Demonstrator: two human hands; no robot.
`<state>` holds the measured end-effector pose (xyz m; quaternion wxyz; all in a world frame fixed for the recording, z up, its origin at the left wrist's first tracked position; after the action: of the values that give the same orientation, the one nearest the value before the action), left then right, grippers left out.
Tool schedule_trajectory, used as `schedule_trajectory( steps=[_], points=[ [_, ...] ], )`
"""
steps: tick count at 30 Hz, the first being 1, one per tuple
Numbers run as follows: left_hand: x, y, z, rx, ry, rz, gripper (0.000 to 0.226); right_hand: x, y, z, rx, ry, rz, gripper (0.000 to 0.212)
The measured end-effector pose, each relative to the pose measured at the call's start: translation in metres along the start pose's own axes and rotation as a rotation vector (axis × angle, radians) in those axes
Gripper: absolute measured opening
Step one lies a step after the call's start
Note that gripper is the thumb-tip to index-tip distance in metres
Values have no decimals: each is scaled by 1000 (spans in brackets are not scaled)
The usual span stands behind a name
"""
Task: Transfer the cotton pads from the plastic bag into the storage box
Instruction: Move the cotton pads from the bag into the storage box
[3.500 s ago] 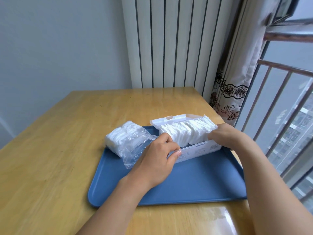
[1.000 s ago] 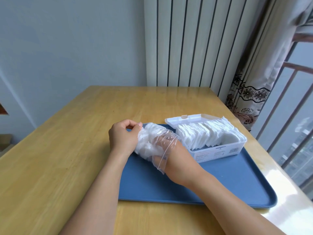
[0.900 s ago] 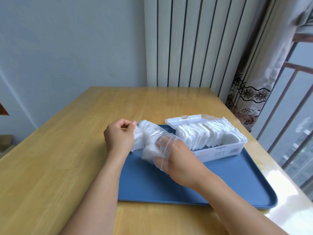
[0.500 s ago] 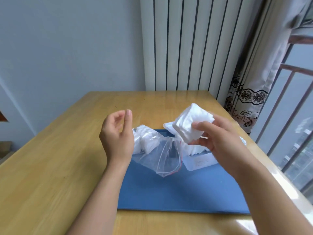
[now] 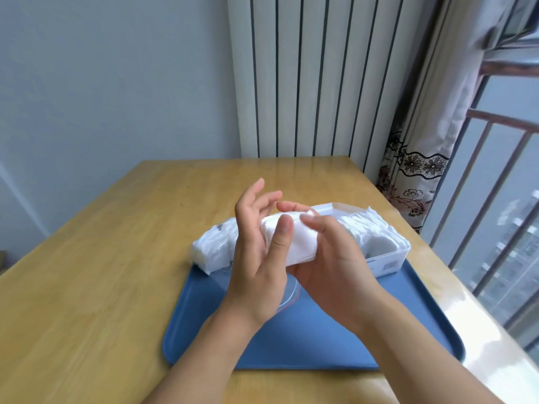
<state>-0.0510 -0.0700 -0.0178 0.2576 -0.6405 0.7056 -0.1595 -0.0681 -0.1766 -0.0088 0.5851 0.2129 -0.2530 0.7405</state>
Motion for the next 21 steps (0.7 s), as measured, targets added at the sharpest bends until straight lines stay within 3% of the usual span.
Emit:
schedule_trajectory(
  steps=[3, 7, 11, 15, 21],
  points=[
    [2, 2, 4, -10, -24, 69, 72, -2, 0, -2, -71, 121, -158, 43],
    [7, 5, 7, 9, -25, 156, 61, -9, 0, 2, -216, 347, -253, 47],
    [0, 1, 5, -108, 98, 60, 50, -15, -4, 11, -377, 476, -268, 39],
    [-6, -7, 2, -289, 230, 124, 24, -18, -6, 16, -466, 593, -250, 26],
    [-6, -9, 3, -388, 378, 147, 27, -28, -9, 20, -491, 645, -275, 18]
  ],
)
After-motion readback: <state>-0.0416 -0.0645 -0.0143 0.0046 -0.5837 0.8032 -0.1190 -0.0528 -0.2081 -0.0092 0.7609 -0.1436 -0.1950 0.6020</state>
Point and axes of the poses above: each hand's wrist, its own y-axis away from the middle knuckle, its own x-axis out of the palm, z = x × y, the point moved 2 cm from there along -y, towards the middle knuckle, and after that the axes turned 8 degrees about -y, right-handed, at the moved point
